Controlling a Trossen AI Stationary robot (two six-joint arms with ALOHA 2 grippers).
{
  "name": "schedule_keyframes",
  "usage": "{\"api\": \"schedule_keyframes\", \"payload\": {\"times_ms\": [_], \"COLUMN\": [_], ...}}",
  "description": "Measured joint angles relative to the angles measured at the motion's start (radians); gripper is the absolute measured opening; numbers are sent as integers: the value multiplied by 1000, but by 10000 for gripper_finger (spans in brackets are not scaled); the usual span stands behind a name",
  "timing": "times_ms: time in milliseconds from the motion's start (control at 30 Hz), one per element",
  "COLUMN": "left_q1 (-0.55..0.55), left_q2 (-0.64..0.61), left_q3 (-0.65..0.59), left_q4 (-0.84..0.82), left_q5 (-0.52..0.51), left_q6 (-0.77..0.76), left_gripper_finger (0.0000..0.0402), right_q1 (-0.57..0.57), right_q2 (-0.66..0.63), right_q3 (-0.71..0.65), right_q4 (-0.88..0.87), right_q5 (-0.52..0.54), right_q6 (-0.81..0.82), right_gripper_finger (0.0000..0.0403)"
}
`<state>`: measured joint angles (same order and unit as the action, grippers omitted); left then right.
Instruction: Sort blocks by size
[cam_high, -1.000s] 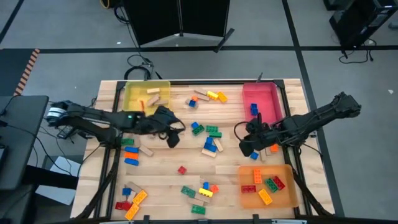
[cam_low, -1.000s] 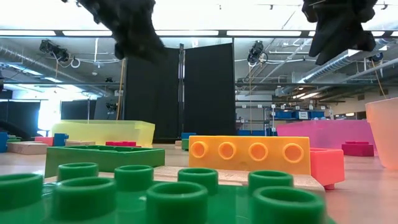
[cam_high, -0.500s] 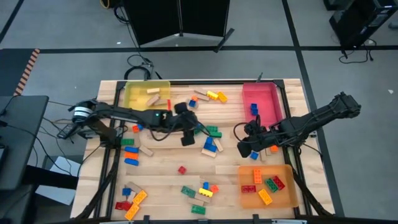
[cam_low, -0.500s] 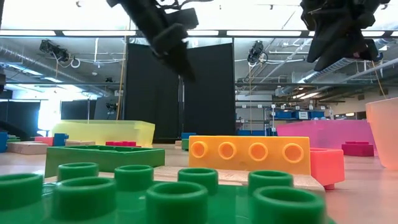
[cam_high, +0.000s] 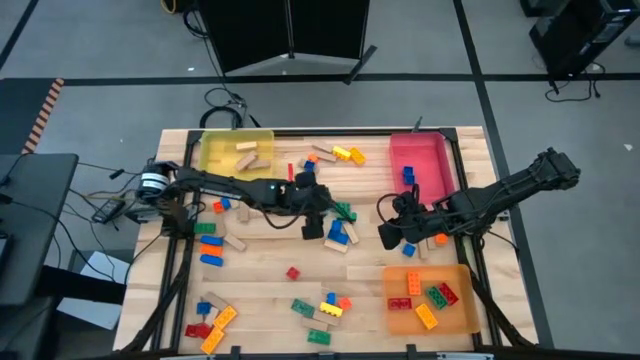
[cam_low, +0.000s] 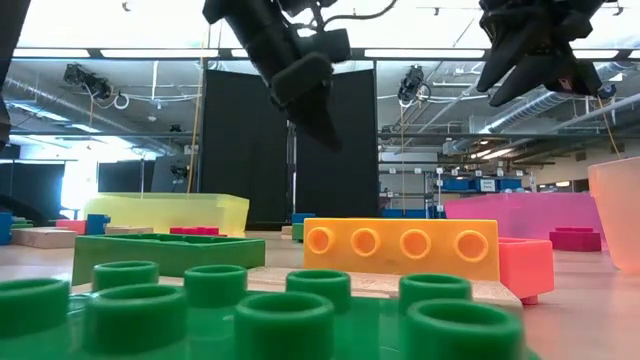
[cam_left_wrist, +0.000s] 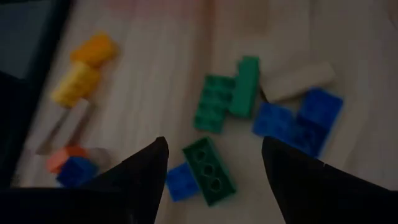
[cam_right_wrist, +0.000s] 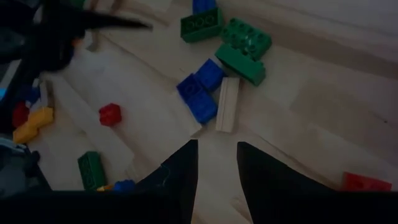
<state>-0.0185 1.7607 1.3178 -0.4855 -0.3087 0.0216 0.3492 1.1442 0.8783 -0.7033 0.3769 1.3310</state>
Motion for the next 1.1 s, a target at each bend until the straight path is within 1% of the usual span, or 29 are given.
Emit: {"api": "schedule_keyframes", "payload": {"times_ms": [167,267,433,633,767,900,1100], "left_q1": [2,27,106,156,173,205,222], "left_q2": [75,109,112,116,136,161,212], "left_q3": [39,75,100,100,99,99,98], "left_q4": [-49,-70,-60,-54,-20,10,55], "left_q5": [82,127,148,274,338,403,454], "left_q6": [95,150,280,421,470,471,469], "left_gripper_finger": [269,269,269,269,268,268,268], "right_q1": [-5,-17,-43,-71,-87,-101,-108], "right_q2": [0,0,0,0,0,3,24], "right_q3": [0,0,0,0,0,0,0], "right_q4": [9,26,46,82,100,126,143], "right_q5": [28,30,47,49,50,51,52], "right_q6": [13,13,14,14,14,14,13], "right_gripper_finger": [123,123,122,121,121,117,111]}}
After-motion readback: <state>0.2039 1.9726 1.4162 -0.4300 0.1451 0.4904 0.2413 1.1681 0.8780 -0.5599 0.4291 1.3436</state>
